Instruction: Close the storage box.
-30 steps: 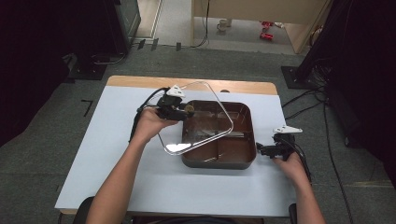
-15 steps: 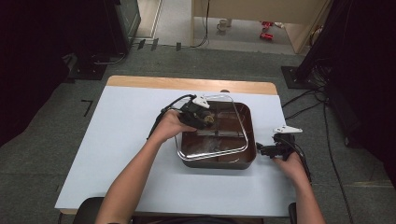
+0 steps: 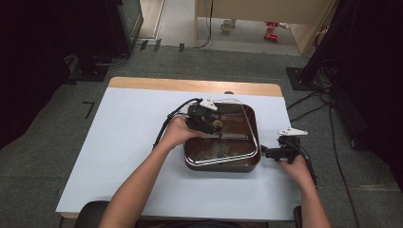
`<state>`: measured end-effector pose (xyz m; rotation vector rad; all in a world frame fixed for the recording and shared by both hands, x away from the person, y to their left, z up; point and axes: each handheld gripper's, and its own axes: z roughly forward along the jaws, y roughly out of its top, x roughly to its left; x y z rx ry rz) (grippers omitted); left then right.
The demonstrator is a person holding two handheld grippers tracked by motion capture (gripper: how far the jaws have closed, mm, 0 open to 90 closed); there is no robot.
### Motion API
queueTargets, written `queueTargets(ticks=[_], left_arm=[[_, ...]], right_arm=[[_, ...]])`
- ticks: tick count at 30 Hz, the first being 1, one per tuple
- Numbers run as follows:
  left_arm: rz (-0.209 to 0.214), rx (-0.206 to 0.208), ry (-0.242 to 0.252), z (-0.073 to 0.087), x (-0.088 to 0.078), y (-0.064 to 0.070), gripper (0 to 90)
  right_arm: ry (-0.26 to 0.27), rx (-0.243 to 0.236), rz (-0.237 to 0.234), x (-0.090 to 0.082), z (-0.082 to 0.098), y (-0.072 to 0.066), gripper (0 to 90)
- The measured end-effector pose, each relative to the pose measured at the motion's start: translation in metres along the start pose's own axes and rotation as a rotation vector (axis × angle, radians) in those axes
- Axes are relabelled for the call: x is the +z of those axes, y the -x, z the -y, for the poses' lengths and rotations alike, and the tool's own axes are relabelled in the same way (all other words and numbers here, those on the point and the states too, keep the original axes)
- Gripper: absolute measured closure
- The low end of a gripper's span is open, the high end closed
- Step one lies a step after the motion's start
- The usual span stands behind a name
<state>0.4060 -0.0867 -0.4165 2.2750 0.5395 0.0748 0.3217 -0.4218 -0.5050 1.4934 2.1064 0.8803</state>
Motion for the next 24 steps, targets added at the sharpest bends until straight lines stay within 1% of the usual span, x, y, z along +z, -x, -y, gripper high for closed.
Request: queueTargets(ticks=[1,2,5,6,7,10,12,14,16,17,19,21,24], left_arm=[[-0.01,-0.013,-0.015,0.0,0.0,0.001,49.7],[-0.022,-0.021,-0.02,0.0,0.001,0.002,49.3],[-0.053,-0.052,-0.008,0.001,0.001,0.006,49.5],[-0.062,-0.055,-0.001,0.001,0.002,0.007,49.8],[-0.078,-0.053,0.01,0.002,0.003,0.011,58.0],[-0.078,-0.043,0.014,0.001,0.004,0.012,59.0],[-0.066,-0.036,0.01,0.0,0.003,0.01,59.2],[-0.057,-0.013,0.0,-0.002,0.002,0.008,59.3],[-0.049,0.03,-0.011,-0.004,0.002,0.007,59.4],[-0.045,0.061,-0.021,-0.005,0.002,0.007,59.5],[-0.027,0.092,-0.028,-0.007,0.002,0.007,59.5],[0.006,0.077,-0.024,-0.007,0.005,0.007,59.5],[0.046,0.04,-0.01,-0.007,0.009,0.006,59.4]], right_arm=[[0.0,0.0,0.0,0.0,0.0,0.0,0.0],[0.0,0.0,0.0,0.0,0.0,0.0,0.0],[0.0,0.0,0.0,0.0,0.0,0.0,0.0],[0.0,0.0,0.0,0.0,0.0,0.0,0.0],[0.0,-0.002,0.0,0.0,0.0,0.0,0.0],[0.0,-0.002,0.0,0.0,0.0,0.0,0.0],[0.0,-0.002,0.0,0.0,0.0,0.0,0.0],[-0.001,-0.002,0.0,0.0,0.0,0.0,0.0],[-0.001,-0.001,0.0,0.0,0.0,0.0,0.0],[0.0,-0.001,0.0,0.0,0.0,0.0,0.0],[0.0,-0.001,0.0,0.0,0.0,0.0,0.0],[0.0,-0.001,0.0,0.0,0.0,0.0,0.0],[-0.001,-0.001,0.0,0.0,0.0,0.0,0.0]])
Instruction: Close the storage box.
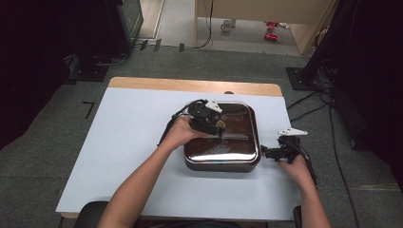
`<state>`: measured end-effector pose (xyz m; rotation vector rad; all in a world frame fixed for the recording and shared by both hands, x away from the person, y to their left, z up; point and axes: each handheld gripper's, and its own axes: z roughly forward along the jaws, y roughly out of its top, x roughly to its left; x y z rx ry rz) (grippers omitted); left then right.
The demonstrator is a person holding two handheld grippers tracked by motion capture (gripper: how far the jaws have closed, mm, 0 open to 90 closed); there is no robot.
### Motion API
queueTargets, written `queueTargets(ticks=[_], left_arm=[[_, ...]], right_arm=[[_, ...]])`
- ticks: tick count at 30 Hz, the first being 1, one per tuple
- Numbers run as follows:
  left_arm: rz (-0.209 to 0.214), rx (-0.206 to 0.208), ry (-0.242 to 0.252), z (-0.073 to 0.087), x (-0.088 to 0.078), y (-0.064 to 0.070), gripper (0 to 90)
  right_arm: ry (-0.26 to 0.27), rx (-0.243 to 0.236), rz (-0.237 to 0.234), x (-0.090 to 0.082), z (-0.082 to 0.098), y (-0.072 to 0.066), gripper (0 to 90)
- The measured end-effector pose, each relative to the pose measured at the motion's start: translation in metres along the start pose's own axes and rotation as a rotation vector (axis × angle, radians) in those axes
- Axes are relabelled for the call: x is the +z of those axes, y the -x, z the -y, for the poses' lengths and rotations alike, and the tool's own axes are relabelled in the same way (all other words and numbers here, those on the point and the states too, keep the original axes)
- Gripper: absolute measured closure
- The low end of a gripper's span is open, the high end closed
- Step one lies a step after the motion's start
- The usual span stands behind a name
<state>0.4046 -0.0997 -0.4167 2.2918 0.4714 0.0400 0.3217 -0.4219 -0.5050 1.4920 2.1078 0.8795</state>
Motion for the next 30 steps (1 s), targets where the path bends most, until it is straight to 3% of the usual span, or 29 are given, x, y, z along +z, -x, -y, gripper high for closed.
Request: queueTargets(ticks=[8,11,18,23,28,30], left_arm=[[0.029,0.012,-0.01,0.0,0.005,0.002,59.4],[0.047,-0.011,-0.008,0.001,0.006,0.0,59.4],[0.043,-0.032,-0.017,0.001,0.006,0.0,57.9],[0.044,-0.065,-0.011,0.0,0.002,-0.001,44.4],[-0.007,-0.055,-0.006,0.0,-0.012,0.003,34.6],[-0.016,-0.072,0.004,0.002,-0.019,0.003,32.0]], right_arm=[[0.0,0.0,0.0,0.0,0.0,0.0,0.0],[0.0,0.0,0.0,0.0,0.0,0.0,0.0],[0.0,0.001,0.0,0.0,0.0,0.0,0.0],[0.001,0.001,0.0,0.0,0.0,0.0,0.0],[0.0,0.0,0.0,0.0,0.0,0.0,0.0],[0.0,0.0,0.0,0.0,0.0,0.0,0.0]])
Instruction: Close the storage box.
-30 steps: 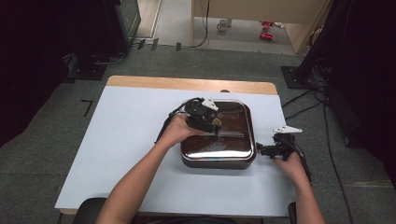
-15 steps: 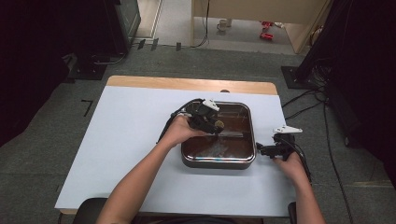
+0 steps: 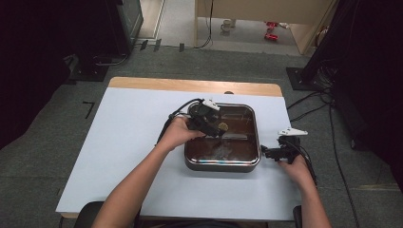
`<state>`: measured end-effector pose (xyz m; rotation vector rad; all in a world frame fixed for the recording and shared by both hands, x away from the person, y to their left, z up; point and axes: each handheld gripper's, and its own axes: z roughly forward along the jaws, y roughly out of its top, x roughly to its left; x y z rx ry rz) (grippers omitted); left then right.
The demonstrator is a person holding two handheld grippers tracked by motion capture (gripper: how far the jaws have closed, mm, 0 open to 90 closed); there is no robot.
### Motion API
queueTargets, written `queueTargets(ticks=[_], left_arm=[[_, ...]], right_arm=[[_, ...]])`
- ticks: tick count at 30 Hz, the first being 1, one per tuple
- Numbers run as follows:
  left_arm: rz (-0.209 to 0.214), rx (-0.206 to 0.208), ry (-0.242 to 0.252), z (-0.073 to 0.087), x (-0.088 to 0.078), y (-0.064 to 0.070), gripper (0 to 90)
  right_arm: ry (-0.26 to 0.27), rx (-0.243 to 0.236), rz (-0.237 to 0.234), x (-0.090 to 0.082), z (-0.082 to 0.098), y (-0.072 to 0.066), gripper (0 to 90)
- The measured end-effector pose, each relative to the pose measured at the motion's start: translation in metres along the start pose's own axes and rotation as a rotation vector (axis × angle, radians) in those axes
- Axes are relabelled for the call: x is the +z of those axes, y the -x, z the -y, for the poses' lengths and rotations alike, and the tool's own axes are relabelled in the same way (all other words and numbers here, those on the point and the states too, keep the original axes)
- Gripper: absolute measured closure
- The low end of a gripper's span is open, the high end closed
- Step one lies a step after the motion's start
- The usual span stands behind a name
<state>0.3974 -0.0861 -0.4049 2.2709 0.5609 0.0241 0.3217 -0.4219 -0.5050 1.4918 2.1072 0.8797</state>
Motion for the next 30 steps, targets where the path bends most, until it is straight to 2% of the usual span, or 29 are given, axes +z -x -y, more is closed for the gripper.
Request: queueTargets(ticks=[5,7,14,17,20,23,26,30], left_arm=[[-0.01,-0.053,0.038,0.012,-0.015,0.0,27.9],[-0.028,-0.06,0.055,0.018,-0.022,0.001,27.6],[-0.119,-0.083,0.042,0.04,-0.042,0.004,26.7],[-0.129,-0.091,0.087,0.052,-0.054,0.006,25.9],[-0.142,-0.098,0.099,0.064,-0.061,0.007,25.4],[-0.175,-0.097,0.093,0.075,-0.066,0.007,24.4],[-0.189,-0.125,0.13,0.086,-0.071,0.006,23.7],[-0.211,-0.139,0.146,0.101,-0.079,0.005,23.7]], right_arm=[[0.0,0.0,-0.001,0.0,0.0,0.0,0.0],[0.001,0.0,0.0,0.0,0.0,0.0,0.0],[0.001,0.0,-0.001,0.0,0.0,0.0,0.0],[0.002,0.001,0.0,0.0,0.0,0.0,0.0],[0.002,0.001,-0.001,0.0,0.0,0.0,0.0],[0.002,-0.001,-0.001,0.0,0.0,0.0,0.0],[0.002,-0.001,0.0,0.0,0.0,0.0,0.0],[0.002,0.001,0.0,0.0,0.0,0.0,0.0]])
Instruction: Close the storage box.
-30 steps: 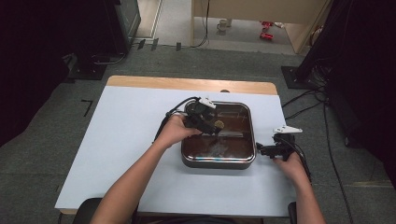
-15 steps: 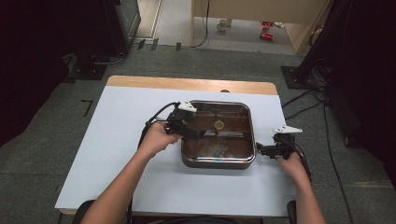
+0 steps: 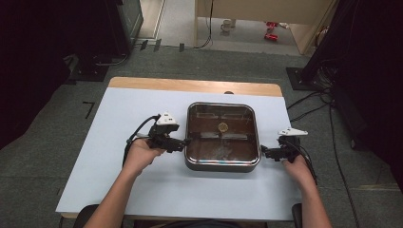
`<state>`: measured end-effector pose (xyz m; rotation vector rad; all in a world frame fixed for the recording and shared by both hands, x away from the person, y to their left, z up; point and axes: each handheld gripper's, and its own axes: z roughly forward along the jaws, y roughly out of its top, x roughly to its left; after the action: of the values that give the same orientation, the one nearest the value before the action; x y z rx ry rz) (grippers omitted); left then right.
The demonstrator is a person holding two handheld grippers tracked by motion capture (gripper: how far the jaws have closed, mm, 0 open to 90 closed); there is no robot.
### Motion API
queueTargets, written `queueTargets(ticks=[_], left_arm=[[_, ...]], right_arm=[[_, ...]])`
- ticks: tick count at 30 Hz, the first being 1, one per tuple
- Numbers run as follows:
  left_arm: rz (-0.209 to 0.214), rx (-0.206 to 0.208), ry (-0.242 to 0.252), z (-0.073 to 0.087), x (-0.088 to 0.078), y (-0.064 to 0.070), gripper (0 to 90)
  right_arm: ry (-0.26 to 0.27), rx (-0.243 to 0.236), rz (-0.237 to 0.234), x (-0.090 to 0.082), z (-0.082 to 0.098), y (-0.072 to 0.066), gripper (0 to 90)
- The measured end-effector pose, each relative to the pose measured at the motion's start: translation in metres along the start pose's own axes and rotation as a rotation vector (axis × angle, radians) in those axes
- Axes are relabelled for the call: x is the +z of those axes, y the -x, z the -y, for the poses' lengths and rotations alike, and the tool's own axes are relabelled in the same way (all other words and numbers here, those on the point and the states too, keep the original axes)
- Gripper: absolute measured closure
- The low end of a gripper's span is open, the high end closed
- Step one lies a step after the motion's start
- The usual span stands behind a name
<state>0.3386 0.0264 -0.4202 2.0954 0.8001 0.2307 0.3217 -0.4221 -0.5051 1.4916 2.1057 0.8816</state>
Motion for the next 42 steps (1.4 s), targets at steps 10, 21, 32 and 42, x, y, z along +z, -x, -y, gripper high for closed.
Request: queueTargets(ticks=[10,21,32,42], left_arm=[[-0.042,-0.001,0.015,0.029,-0.014,-0.008,23.7],[-0.095,-0.033,0.009,0.057,-0.016,-0.018,22.7],[-0.111,-0.05,-0.121,0.076,0.002,-0.022,23.2],[-0.14,0.003,-0.126,0.081,0.011,-0.02,21.4]], right_arm=[[0.0,0.0,0.0,0.0,0.0,0.0,0.0],[0.0,0.0,0.0,0.0,0.0,0.0,0.0],[0.0,0.001,0.0,0.0,0.0,0.0,0.0],[0.0,-0.002,0.0,0.0,0.0,0.0,0.0]])
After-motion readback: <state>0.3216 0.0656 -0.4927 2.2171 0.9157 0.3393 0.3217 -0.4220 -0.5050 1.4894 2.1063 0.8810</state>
